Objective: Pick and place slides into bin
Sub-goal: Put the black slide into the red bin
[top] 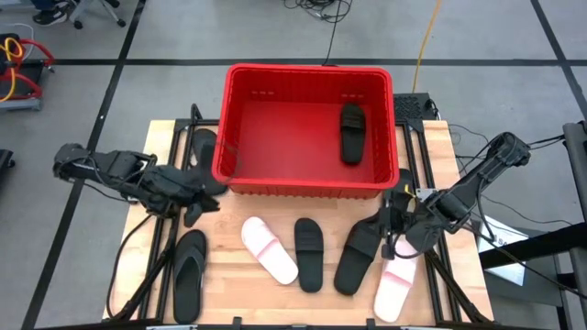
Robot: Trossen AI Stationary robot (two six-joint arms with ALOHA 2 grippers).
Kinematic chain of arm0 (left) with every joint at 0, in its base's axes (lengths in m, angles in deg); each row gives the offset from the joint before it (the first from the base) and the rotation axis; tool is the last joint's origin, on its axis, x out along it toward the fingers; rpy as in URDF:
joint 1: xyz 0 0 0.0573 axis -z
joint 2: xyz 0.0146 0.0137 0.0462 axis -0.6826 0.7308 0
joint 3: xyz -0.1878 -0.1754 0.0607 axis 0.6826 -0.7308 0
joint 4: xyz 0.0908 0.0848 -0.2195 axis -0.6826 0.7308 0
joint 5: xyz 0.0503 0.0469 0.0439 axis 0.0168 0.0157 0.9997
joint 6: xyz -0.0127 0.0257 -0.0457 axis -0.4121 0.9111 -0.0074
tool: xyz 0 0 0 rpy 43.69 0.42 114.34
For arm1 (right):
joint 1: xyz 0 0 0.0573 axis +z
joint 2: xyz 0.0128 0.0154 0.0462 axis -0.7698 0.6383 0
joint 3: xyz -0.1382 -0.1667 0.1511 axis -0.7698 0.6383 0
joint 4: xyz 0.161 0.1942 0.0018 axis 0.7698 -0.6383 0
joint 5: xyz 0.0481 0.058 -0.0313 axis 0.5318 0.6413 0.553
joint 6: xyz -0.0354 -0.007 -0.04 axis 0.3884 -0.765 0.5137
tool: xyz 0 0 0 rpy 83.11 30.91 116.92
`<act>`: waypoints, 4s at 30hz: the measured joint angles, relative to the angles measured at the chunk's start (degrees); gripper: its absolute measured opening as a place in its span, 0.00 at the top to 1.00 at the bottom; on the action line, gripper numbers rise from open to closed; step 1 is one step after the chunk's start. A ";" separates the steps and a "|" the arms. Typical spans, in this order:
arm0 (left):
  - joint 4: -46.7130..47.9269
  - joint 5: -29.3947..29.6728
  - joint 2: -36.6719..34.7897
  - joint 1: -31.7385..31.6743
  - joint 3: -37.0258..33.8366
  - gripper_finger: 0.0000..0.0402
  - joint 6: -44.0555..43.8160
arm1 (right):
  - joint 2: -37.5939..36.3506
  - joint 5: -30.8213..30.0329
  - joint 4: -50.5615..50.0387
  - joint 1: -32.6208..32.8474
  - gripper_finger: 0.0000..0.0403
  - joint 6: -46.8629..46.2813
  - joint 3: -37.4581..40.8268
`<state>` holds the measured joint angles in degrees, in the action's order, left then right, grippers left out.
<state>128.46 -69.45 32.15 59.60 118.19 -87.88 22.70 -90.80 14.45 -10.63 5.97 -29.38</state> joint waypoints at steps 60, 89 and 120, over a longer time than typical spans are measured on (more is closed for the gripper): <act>10.68 7.36 0.00 12.46 0.00 0.76 -7.24 | 7.74 11.96 1.08 -3.59 1.00 -9.68 0.04; 10.68 8.71 0.00 12.40 -0.01 0.76 -6.32 | -5.19 19.23 -51.12 -3.70 1.00 -18.70 0.02; 10.66 8.80 0.00 12.40 0.00 0.76 -7.85 | 1.55 11.94 -54.61 -5.01 0.61 -25.13 6.75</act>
<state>139.12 -60.65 32.15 72.00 118.19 -95.73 24.25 -78.86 -40.15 -15.64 -19.15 -22.62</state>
